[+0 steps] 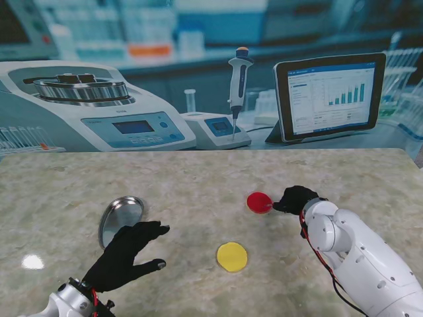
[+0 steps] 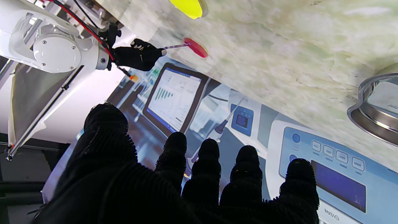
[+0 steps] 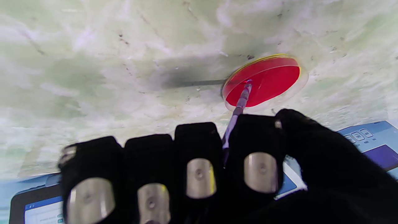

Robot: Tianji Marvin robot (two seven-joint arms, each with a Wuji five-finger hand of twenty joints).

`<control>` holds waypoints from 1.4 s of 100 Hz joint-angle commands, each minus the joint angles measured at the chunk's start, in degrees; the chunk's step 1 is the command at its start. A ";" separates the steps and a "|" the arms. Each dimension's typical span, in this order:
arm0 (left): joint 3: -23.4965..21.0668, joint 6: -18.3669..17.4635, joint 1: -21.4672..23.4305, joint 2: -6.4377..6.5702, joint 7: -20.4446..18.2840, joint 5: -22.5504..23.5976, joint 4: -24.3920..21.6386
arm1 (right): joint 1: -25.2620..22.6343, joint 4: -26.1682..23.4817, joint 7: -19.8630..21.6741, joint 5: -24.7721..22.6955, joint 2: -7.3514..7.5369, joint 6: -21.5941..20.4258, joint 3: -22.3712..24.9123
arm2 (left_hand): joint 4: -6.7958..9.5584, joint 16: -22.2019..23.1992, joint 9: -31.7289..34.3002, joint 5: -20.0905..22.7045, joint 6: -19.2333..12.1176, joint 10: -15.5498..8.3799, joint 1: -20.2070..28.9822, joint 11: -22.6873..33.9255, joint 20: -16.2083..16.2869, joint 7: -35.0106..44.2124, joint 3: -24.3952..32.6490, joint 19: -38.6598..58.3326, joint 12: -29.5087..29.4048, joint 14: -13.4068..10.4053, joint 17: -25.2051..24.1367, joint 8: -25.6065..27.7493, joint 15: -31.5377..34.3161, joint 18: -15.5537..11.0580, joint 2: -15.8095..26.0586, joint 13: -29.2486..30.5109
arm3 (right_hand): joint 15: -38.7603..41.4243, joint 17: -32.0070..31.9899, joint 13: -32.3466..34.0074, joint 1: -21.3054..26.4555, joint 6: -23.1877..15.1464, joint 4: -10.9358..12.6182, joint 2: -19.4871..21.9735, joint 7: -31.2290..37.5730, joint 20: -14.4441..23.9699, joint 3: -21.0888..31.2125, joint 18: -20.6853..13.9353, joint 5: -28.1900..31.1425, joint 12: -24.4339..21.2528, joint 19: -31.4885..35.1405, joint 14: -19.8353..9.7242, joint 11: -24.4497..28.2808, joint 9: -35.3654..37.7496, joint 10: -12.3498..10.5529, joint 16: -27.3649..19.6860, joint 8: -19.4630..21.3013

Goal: Line a culture dish with filter paper and press it flat with a glass rod

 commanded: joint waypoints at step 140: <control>-0.30 0.11 0.77 0.08 -1.11 -0.42 -0.44 | 1.39 2.19 -5.54 1.13 -0.89 -2.38 -1.64 | 1.70 -0.59 -1.87 0.13 1.15 0.01 0.96 -1.28 -1.75 -1.62 -1.23 -2.57 -0.84 -1.87 -0.81 -0.83 -0.81 -1.59 1.39 -1.34 | 6.73 2.78 2.35 -0.84 6.45 0.28 0.33 3.08 -0.79 -0.49 -2.00 3.95 0.59 17.46 -4.79 7.61 3.48 -2.58 1.21 0.11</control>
